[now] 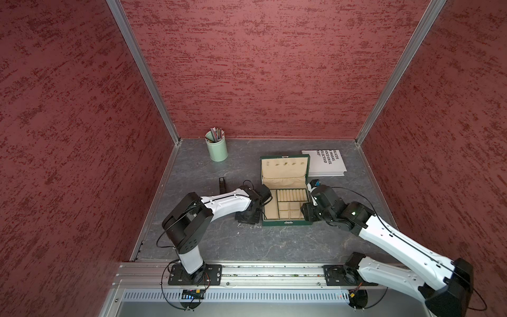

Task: Put jewelry chain into jewelry box
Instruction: Pick up the necklace from the center of the board.

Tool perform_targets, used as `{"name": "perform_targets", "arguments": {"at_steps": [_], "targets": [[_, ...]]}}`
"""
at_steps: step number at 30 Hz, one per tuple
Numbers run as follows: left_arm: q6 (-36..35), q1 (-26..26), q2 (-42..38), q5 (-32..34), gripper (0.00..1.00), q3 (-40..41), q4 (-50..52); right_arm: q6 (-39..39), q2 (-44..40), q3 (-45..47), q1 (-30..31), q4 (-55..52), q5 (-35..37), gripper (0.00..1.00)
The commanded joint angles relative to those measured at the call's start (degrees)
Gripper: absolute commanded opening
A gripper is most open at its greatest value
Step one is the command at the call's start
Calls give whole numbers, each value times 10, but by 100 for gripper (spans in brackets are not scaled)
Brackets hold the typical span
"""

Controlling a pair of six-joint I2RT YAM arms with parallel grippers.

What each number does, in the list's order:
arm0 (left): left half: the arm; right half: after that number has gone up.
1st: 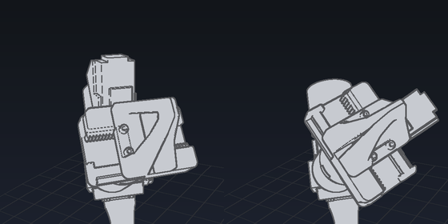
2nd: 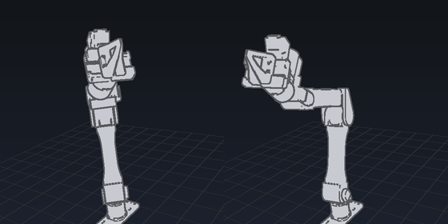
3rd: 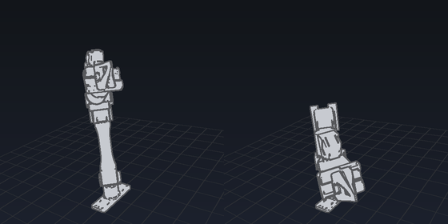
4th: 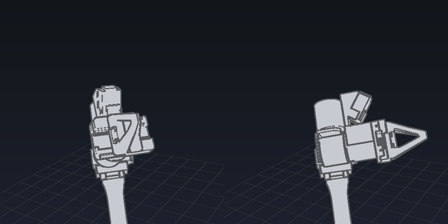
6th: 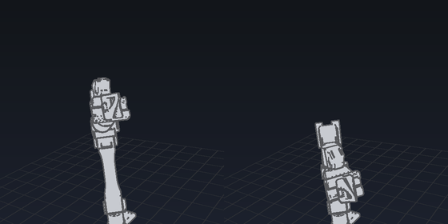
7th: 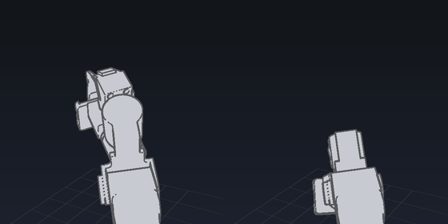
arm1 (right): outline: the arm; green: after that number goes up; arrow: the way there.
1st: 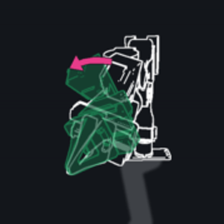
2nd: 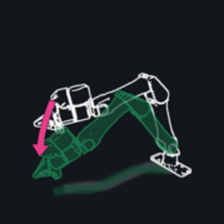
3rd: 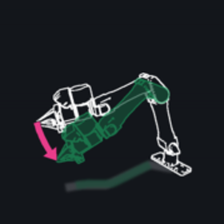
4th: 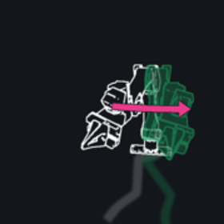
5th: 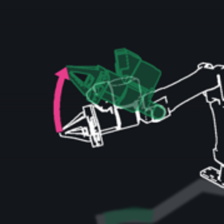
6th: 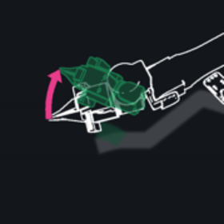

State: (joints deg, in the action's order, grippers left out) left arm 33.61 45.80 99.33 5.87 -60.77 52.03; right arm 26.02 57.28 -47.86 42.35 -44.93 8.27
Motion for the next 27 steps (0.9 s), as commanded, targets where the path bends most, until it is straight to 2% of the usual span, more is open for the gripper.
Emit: {"name": "perform_targets", "arguments": {"at_steps": [1, 11, 19, 27], "targets": [[-2, -6, 7, 1, 31, 0, -8, -7, -6, -2, 5, 1, 14, 60], [6, -26, 16, -8, 26, 41, -34, -6, -6, -4, 5, -2, 15, 60], [8, -30, 16, -19, 11, 63, -52, -5, -7, -7, 5, -2, 16, 60], [5, -31, -17, 3, 2, 51, -30, -3, -8, -9, 5, -6, 17, 60]]}}
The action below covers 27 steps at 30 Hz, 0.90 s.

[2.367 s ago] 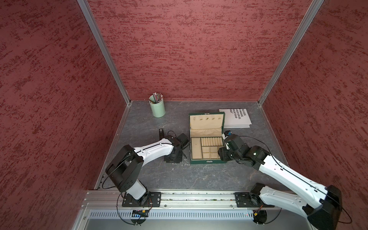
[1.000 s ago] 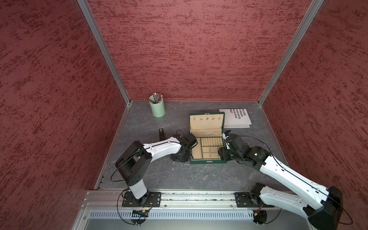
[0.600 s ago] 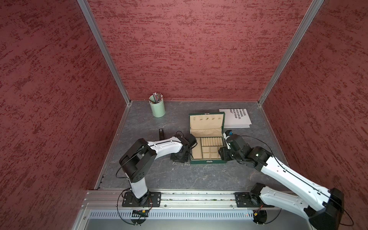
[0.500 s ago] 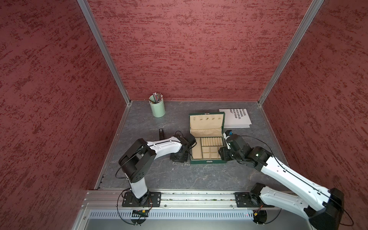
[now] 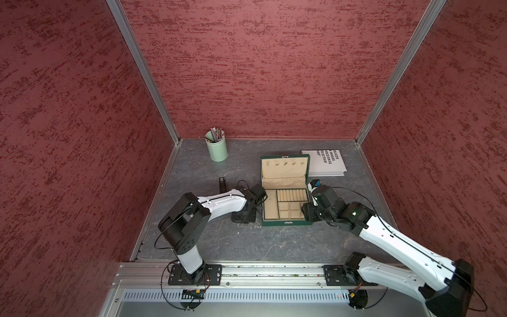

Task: Put jewelry chain into jewelry box
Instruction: Pick up the necklace from the center of the board.

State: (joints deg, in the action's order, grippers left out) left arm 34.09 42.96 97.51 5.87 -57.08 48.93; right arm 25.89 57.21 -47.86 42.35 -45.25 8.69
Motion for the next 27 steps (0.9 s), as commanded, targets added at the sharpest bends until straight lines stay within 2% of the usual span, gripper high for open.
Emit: {"name": "perform_targets", "arguments": {"at_steps": [1, 12, 17, 22, 25, 27], "targets": [[-1, -2, -5, 6, 1, 10, 6, -1, -8, -10, 5, -3, 14, 60], [-19, 12, -109, 33, 0, -44, 87, 1, -13, -18, 5, 0, 20, 61], [-28, 18, -170, 40, 0, -57, 92, 0, -31, -12, 5, 25, 15, 60], [-79, 27, -252, 34, 0, -97, 76, -22, -94, 24, 5, 124, -12, 62], [-111, 29, -285, 19, 0, -128, 70, -60, -148, 53, 5, 222, -30, 64], [-127, 29, -296, 18, 0, -150, 73, -84, -164, 49, 5, 251, -36, 67]]}}
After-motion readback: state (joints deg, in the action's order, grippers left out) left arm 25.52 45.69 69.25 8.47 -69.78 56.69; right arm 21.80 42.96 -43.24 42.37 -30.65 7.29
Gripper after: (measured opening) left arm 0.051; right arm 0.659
